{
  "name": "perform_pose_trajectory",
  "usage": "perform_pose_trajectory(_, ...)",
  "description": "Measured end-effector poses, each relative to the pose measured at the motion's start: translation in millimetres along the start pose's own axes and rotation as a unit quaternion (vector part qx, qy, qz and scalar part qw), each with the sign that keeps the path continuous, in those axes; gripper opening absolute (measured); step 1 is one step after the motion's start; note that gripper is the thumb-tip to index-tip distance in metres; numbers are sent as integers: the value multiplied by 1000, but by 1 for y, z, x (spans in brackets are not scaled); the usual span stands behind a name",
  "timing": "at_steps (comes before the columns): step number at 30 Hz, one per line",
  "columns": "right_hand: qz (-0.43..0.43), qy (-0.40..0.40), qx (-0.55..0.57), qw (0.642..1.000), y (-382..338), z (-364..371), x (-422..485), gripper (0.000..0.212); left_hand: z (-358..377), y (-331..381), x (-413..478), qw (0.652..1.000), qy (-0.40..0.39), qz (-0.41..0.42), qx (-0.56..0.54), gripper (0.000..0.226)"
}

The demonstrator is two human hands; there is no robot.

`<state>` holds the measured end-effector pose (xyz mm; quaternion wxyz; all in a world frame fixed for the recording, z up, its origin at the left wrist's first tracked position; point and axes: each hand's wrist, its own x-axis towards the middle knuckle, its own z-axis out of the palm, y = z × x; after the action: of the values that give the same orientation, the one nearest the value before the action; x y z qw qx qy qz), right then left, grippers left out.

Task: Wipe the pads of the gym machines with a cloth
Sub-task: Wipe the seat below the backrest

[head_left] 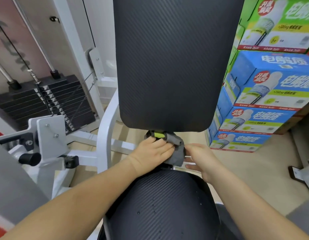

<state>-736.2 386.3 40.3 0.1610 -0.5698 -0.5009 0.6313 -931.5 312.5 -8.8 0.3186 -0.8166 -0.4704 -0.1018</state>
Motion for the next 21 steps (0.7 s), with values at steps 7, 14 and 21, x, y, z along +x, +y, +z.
perform_pose_trajectory(7,-18,-4,-36,999,-8,24,0,22,-11,-2,-13,993,-67,-98,-16,30)
perform_pose_trajectory(14,-26,-3,-79,997,-13,15,-15,16,-52,-9,-30,928,-212,-287,-112,20)
perform_pose_trajectory(21,-29,8,-63,998,-8,10,-13,15,-67,5,-20,906,-99,-370,-182,27)
